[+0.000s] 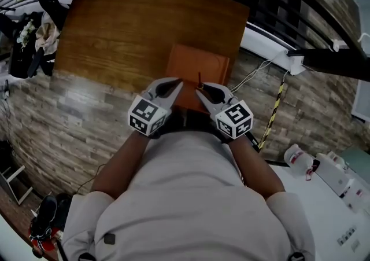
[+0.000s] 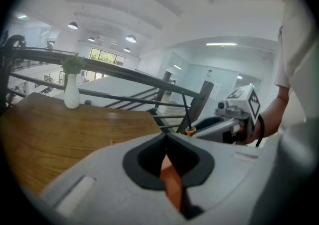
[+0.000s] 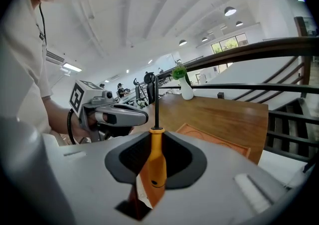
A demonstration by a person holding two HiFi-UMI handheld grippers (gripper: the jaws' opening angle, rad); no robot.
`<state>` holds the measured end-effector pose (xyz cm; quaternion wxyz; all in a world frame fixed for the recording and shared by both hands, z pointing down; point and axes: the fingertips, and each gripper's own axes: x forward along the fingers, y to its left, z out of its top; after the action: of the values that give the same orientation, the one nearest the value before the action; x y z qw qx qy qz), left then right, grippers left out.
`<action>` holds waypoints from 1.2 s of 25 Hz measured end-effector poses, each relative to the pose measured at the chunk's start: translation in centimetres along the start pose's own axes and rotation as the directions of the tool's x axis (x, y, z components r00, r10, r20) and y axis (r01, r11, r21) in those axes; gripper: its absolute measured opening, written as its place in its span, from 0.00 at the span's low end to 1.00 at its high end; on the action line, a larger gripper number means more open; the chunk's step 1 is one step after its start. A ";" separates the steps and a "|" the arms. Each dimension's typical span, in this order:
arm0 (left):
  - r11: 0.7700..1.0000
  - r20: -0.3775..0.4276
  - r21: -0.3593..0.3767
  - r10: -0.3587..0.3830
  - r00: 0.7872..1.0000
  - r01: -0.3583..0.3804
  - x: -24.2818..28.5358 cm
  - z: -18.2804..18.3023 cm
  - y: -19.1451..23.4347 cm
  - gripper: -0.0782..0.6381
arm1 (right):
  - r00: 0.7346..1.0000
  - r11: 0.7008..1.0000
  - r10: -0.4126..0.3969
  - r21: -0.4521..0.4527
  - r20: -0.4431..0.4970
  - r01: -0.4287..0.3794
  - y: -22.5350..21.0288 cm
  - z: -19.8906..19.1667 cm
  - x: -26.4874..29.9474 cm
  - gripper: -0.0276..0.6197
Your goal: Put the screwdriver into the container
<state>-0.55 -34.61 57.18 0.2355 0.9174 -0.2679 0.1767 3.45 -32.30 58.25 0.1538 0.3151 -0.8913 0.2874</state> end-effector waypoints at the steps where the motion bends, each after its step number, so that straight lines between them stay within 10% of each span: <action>1: 1.000 -0.009 -0.003 0.002 1.000 -0.002 0.1 -0.6 0.0 0.11 | 1.000 1.000 -0.001 -0.001 -0.013 0.001 -0.2 -0.6 0.2 0.16; 30: 0.998 -0.189 -0.011 0.055 0.980 -0.059 1.3 -11.3 2.0 0.11 | 0.932 0.997 -0.014 -0.077 -0.362 -0.015 -1.3 -13.6 6.0 0.16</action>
<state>-2.95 -30.65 67.78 0.2624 0.8864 -0.2719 0.2674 1.05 -27.72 72.23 0.3272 0.2502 -0.8585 0.3055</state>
